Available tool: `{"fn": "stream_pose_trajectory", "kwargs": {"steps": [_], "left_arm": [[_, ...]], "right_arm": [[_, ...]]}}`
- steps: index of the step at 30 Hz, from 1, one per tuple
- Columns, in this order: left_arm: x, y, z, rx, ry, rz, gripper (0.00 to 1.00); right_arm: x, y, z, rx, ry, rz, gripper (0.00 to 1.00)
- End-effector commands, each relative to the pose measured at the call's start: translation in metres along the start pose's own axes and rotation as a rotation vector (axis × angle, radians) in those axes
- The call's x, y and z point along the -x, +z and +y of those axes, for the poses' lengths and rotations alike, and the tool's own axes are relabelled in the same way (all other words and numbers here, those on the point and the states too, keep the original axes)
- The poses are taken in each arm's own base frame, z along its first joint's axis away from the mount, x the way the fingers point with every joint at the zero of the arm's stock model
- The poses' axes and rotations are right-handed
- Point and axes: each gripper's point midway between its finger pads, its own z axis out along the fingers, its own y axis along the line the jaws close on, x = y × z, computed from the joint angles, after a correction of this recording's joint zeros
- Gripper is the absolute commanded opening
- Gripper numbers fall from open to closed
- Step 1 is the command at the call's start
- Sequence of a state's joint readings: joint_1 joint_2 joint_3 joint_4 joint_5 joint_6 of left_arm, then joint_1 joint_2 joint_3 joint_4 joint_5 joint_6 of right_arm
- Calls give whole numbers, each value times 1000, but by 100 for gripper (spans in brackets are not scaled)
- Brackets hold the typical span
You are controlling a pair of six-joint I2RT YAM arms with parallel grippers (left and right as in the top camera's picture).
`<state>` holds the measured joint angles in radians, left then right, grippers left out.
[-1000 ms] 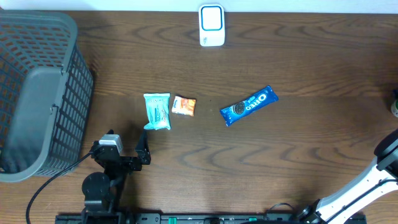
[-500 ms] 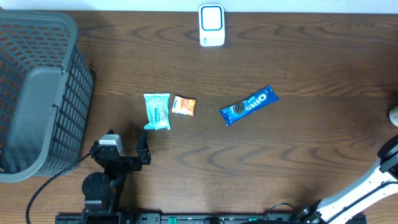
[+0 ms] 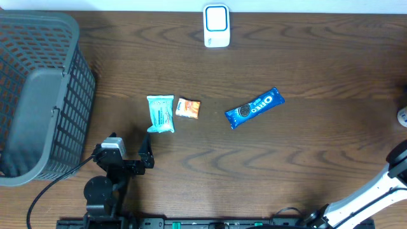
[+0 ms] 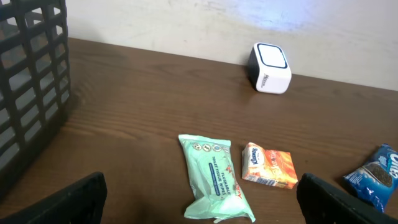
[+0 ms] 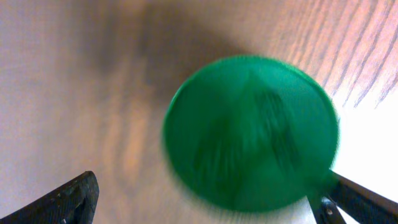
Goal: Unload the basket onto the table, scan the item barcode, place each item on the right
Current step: 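Set the bottle down at the right edge and open the right gripper, then reach the right gripper to the blue Oreo packet and grasp it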
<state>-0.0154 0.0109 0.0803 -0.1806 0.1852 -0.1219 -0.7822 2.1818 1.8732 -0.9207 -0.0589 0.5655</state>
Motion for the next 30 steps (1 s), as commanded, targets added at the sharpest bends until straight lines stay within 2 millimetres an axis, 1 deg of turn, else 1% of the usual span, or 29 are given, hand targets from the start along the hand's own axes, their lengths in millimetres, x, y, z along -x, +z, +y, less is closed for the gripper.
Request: {"fn": "stream_pose_trajectory", "kwargs": {"steps": [1, 2, 3, 5, 6, 8, 9, 11, 12, 13, 14, 15, 17, 19, 21, 23, 25, 28, 30], "left_arm": [[-13, 1, 0, -7, 14, 39, 98], [-12, 1, 0, -7, 14, 39, 98], [-12, 1, 0, -7, 14, 39, 98], [-13, 1, 0, -7, 14, 39, 98], [-13, 1, 0, -7, 14, 39, 98], [-12, 1, 0, -7, 14, 39, 98], [-13, 1, 0, -7, 14, 39, 98], [-12, 1, 0, -7, 14, 39, 98], [-12, 1, 0, -7, 14, 39, 98], [-12, 1, 0, -7, 14, 39, 98], [-12, 1, 0, -7, 14, 39, 98], [-12, 1, 0, -7, 14, 39, 98], [-13, 1, 0, -7, 14, 39, 98], [-12, 1, 0, -7, 14, 39, 98], [-12, 1, 0, -7, 14, 39, 98], [-12, 1, 0, -7, 14, 39, 98], [-12, 1, 0, -7, 14, 39, 98], [-12, 1, 0, -7, 14, 39, 98], [-12, 1, 0, -7, 14, 39, 98]], "right_arm": [[23, -103, 38, 203, 20, -134, 99], [20, -124, 40, 224, 43, -146, 99], [16, -136, 41, 235, 60, -150, 99], [1, -170, 47, 272, 89, -149, 99], [-8, -183, 53, 293, 86, -145, 99], [-30, -205, 66, 334, 46, -127, 99], [-39, -211, 71, 343, 29, -118, 99], [-72, -222, 85, 352, -34, -67, 99], [-94, -226, 94, 352, -89, -31, 99], [-111, -227, 102, 354, -138, -4, 99], [-138, -227, 115, 358, -226, 33, 99], [-158, -227, 125, 361, -304, 57, 99], [-192, -225, 141, 373, -436, 97, 99], [-231, -222, 152, 373, -586, 146, 99], [-269, -219, 160, 382, -780, 182, 99], [-306, -214, 159, 375, -987, 231, 99], [-349, -204, 146, 340, -1194, 321, 99], [-396, -189, 125, 285, -1355, 431, 99], [-422, -175, 114, 248, -1413, 483, 99]]}}
